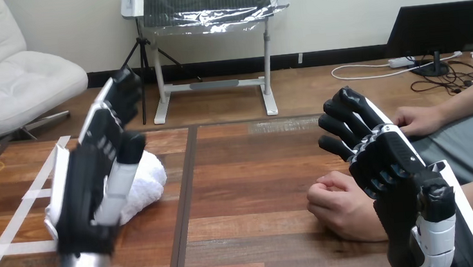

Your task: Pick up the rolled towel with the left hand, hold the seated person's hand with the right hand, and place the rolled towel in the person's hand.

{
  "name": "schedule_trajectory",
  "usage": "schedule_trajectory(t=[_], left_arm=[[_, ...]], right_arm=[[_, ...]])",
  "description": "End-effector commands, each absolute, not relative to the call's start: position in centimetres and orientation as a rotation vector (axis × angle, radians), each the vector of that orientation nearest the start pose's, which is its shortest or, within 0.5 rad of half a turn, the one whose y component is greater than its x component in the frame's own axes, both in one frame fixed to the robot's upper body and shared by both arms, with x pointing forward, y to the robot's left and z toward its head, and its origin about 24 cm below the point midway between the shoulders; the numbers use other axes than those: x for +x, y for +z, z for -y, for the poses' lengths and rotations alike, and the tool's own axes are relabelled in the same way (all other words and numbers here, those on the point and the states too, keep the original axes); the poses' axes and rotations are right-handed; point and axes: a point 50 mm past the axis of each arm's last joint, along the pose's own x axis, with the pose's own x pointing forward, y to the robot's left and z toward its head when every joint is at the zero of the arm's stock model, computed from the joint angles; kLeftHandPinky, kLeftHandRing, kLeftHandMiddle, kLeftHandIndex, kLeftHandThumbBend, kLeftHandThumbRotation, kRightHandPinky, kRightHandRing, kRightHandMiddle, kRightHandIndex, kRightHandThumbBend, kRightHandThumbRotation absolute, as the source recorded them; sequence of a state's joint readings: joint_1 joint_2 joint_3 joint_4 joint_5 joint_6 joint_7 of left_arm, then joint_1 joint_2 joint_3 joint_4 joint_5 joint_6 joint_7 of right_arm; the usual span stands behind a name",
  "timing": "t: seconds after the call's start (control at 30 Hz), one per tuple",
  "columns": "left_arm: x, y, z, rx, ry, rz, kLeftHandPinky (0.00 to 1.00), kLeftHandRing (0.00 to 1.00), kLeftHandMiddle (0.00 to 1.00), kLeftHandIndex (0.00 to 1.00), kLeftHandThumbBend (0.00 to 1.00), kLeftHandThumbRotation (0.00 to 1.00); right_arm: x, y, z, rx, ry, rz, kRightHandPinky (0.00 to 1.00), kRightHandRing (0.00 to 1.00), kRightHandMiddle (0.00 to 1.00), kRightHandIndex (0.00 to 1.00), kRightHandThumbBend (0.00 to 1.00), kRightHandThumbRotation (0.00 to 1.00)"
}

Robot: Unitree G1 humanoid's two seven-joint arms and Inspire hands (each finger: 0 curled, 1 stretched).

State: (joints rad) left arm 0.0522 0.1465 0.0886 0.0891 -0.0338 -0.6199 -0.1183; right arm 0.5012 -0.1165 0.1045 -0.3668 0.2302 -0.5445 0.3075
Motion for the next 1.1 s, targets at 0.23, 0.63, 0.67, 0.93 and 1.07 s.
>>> schedule_trajectory(t=[0.23, 0.63, 0.67, 0.93, 1.07], left_arm=[[28.1, 10.7, -20.8, 0.408, -0.05, 0.543, 0.96, 0.96, 0.96, 0.93, 0.79, 0.8], [30.8, 10.9, -21.4, 0.517, -0.066, 0.438, 0.89, 0.97, 0.99, 0.96, 0.71, 0.69], [31.1, 10.9, -21.5, 0.531, -0.07, 0.424, 0.88, 0.97, 0.99, 0.97, 0.71, 0.67], [32.7, 10.8, -22.0, 0.619, -0.092, 0.349, 0.79, 0.93, 0.99, 0.99, 0.77, 0.58], [33.5, 10.7, -22.3, 0.665, -0.088, 0.305, 0.76, 0.92, 0.98, 1.0, 0.79, 0.54]], right_arm=[[15.6, 9.4, 15.3, 0.073, 0.264, 0.518, 0.88, 0.91, 0.91, 0.92, 0.8, 1.0], [15.6, 9.4, 15.4, 0.072, 0.263, 0.524, 0.87, 0.91, 0.91, 0.92, 0.81, 1.0], [15.6, 9.4, 15.4, 0.072, 0.263, 0.524, 0.87, 0.91, 0.91, 0.92, 0.81, 1.0], [15.5, 9.4, 15.5, 0.07, 0.258, 0.523, 0.87, 0.91, 0.91, 0.92, 0.81, 1.0], [15.4, 9.4, 15.5, 0.068, 0.255, 0.522, 0.87, 0.91, 0.91, 0.92, 0.81, 1.0]])
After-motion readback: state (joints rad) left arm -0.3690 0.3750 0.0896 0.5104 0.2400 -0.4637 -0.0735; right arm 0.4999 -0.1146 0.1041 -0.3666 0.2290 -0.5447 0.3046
